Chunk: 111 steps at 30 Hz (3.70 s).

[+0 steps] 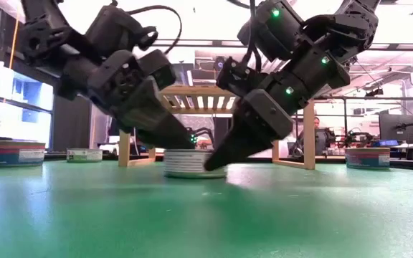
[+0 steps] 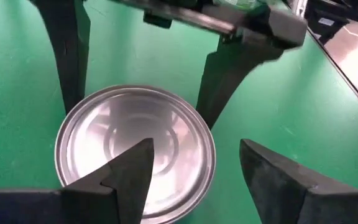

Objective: Stack canned seafood by type on shelf
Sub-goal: Put the center green tuna can on the shelf

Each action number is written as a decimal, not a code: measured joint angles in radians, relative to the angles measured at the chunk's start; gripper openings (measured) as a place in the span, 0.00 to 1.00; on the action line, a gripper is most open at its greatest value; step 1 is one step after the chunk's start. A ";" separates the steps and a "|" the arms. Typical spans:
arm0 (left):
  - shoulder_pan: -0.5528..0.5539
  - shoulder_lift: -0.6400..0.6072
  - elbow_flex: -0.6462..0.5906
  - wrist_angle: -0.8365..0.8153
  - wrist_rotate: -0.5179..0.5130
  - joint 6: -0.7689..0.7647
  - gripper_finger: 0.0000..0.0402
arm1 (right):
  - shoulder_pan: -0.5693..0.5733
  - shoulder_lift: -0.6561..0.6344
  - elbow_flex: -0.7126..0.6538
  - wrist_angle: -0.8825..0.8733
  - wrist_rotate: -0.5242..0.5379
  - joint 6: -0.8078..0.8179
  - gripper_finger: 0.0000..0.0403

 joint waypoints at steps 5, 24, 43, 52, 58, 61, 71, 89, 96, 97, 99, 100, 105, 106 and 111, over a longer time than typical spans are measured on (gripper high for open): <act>0.000 0.015 0.006 -0.014 0.000 0.004 0.51 | 0.001 -0.034 -0.001 -0.050 0.012 0.005 0.98; 0.000 0.012 0.001 -0.028 0.003 0.019 0.50 | -0.074 0.048 0.001 0.182 -0.156 -0.049 0.98; -0.001 0.014 0.001 -0.026 0.006 0.018 0.50 | -0.075 0.052 0.001 0.206 -0.184 -0.007 0.98; -0.001 0.015 0.002 -0.023 0.001 0.016 0.50 | -0.075 0.028 0.044 0.108 -0.192 -0.059 0.98; -0.005 0.008 0.000 -0.006 -0.001 0.007 0.50 | -0.074 -0.019 0.140 -0.182 -0.111 -0.028 0.98; -0.013 -0.026 -0.005 -0.008 -0.002 0.003 0.50 | -0.066 -0.036 0.158 -0.250 -0.055 -0.012 0.98; -0.052 -0.212 0.000 -0.141 -0.080 0.042 0.50 | 0.065 -0.067 0.122 -0.260 0.118 -0.028 0.98; -0.066 -0.162 0.001 -0.329 -0.120 0.018 0.50 | -0.024 -0.030 -0.205 0.384 -0.069 -0.054 0.98; -0.067 -0.102 0.001 -0.244 -0.124 0.010 0.50 | -0.029 0.047 -0.163 0.416 -0.124 -0.094 0.98; -0.067 -0.102 0.000 -0.243 -0.123 0.008 0.50 | -0.029 0.052 -0.159 0.419 -0.124 -0.098 0.98; -0.066 -0.102 -0.001 -0.245 -0.126 0.008 0.50 | -0.029 0.053 -0.158 0.424 -0.123 -0.101 0.98; -0.064 -0.105 -0.001 -0.247 -0.125 0.008 0.50 | -0.029 0.053 -0.158 0.425 -0.123 -0.103 0.98; -0.057 -0.108 -0.001 -0.245 -0.122 0.008 0.50 | -0.029 0.055 -0.158 0.431 -0.121 -0.105 0.98; -0.057 -0.108 -0.001 -0.245 -0.121 0.008 0.50 | -0.029 0.055 -0.157 0.431 -0.120 -0.105 0.98; -0.057 -0.115 -0.001 -0.248 -0.123 0.012 0.50 | -0.029 0.055 -0.160 0.441 -0.117 -0.094 0.97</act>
